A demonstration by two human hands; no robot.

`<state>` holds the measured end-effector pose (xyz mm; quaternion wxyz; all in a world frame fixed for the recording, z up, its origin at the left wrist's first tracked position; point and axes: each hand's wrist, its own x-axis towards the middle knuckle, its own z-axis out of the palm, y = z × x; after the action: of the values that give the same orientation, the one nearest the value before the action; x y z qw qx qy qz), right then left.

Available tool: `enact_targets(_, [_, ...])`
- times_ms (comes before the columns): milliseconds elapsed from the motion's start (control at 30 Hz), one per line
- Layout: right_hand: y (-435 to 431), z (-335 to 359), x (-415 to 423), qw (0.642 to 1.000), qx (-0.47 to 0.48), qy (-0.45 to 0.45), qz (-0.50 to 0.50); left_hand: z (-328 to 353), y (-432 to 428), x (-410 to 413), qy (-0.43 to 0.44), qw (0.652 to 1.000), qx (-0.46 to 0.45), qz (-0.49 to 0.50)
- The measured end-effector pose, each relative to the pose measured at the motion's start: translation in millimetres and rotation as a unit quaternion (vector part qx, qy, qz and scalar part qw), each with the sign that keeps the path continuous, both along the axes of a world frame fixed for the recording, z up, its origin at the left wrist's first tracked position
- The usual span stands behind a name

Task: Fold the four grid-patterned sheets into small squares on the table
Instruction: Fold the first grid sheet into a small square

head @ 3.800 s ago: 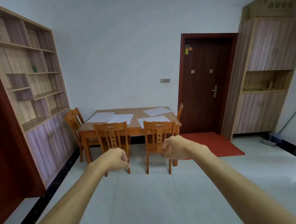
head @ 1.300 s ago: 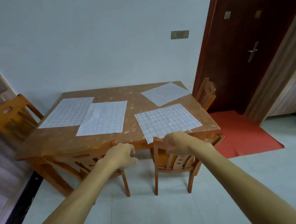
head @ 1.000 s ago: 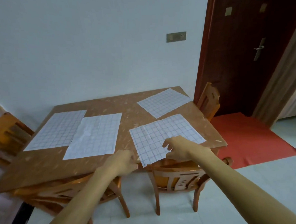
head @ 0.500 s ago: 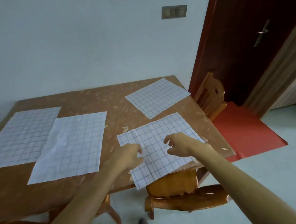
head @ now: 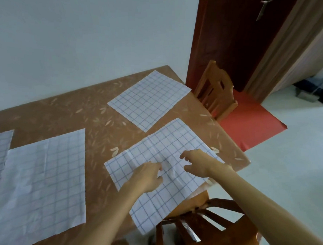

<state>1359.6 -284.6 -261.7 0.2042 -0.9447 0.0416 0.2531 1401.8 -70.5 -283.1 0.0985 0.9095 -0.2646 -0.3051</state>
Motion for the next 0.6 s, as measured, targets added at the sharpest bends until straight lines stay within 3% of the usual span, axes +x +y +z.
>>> enact_targets(333, [-76.2,-95.4,7.2,0.991,-0.008,0.021,-0.129,-108.8,-70.9,20.7,-0.062,0.997,-0.038,0.01])
enact_targets(600, [-110.2,-145.6,-4.3,0.961,-0.058,0.024,-0.271,-147.7,-104.1,4.4,-0.06,0.997,-0.021,-0.038])
